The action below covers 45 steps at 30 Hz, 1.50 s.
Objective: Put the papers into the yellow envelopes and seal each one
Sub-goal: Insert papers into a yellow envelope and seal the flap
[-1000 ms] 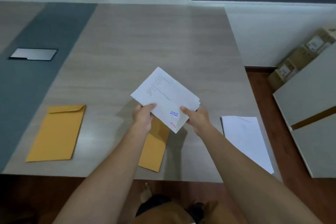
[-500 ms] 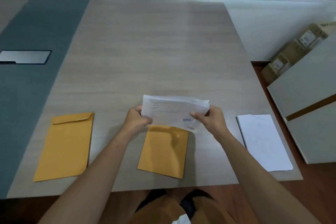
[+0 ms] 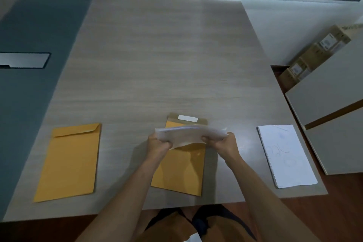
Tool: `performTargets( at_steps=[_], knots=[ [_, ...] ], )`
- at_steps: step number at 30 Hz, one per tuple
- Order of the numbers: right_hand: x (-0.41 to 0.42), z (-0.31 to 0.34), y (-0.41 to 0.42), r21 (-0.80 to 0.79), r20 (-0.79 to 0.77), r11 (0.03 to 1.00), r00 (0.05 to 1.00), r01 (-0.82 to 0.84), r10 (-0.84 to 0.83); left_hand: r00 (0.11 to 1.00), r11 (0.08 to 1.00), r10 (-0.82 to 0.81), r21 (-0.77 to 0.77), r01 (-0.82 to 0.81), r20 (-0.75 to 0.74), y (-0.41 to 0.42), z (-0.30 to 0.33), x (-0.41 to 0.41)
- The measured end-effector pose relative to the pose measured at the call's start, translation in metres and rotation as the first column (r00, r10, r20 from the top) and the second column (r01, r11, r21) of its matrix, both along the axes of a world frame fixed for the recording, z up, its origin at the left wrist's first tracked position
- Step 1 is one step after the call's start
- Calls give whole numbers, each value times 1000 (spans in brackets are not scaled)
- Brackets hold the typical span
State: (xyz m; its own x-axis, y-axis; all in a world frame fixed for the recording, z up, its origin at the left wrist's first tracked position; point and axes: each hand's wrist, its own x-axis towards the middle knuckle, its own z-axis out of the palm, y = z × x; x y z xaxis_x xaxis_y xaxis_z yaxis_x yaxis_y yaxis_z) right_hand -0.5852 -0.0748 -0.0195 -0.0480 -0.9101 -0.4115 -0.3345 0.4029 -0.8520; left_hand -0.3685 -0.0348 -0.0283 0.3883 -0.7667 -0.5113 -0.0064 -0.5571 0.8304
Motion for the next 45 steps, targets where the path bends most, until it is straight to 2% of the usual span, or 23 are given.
performTargets(
  at_steps=[5,7,10,12,16,19,22,27,31,39,41,45],
  knots=[
    [0,14,-8,-12,48,999,998,-30,30,999,1000,-26,-7,26,28,-10,3,-2],
    [-8,21,-16,-9,54,1000,998,-16,17,993,998,-58,-7,59,101,-16,3,-3],
    [-30,30,-34,-5,49,1000,999,17,-17,956,997,-65,-11,71,285,-25,-5,-10],
    [-48,37,-48,-29,45,998,998,48,-46,869,980,-193,50,191,456,-31,-9,-20],
    [-75,48,-76,-68,9,996,999,53,-53,576,870,-481,280,406,661,-42,-18,-30],
    [-88,48,-93,-90,-57,996,998,-3,-2,439,811,-563,366,456,701,-50,-21,-27],
    [-92,46,-105,-104,-96,994,995,-37,27,366,757,-622,411,508,693,-55,-22,-20],
    [-82,43,-117,-126,-159,986,983,-111,91,316,737,-628,411,537,711,-55,-23,-12],
    [-67,46,-117,-110,-219,969,957,-220,193,310,743,-613,395,541,727,-52,-24,-13],
    [-59,54,-127,0,-452,885,790,-465,415,294,728,-620,392,563,728,-54,-23,-11],
    [-58,57,-130,7,-480,882,772,-471,416,289,725,-620,393,565,729,-54,-22,-11],
    [-55,63,-133,-75,-449,923,839,-377,306,294,730,-613,383,566,734,-53,-22,-11]
  ],
)
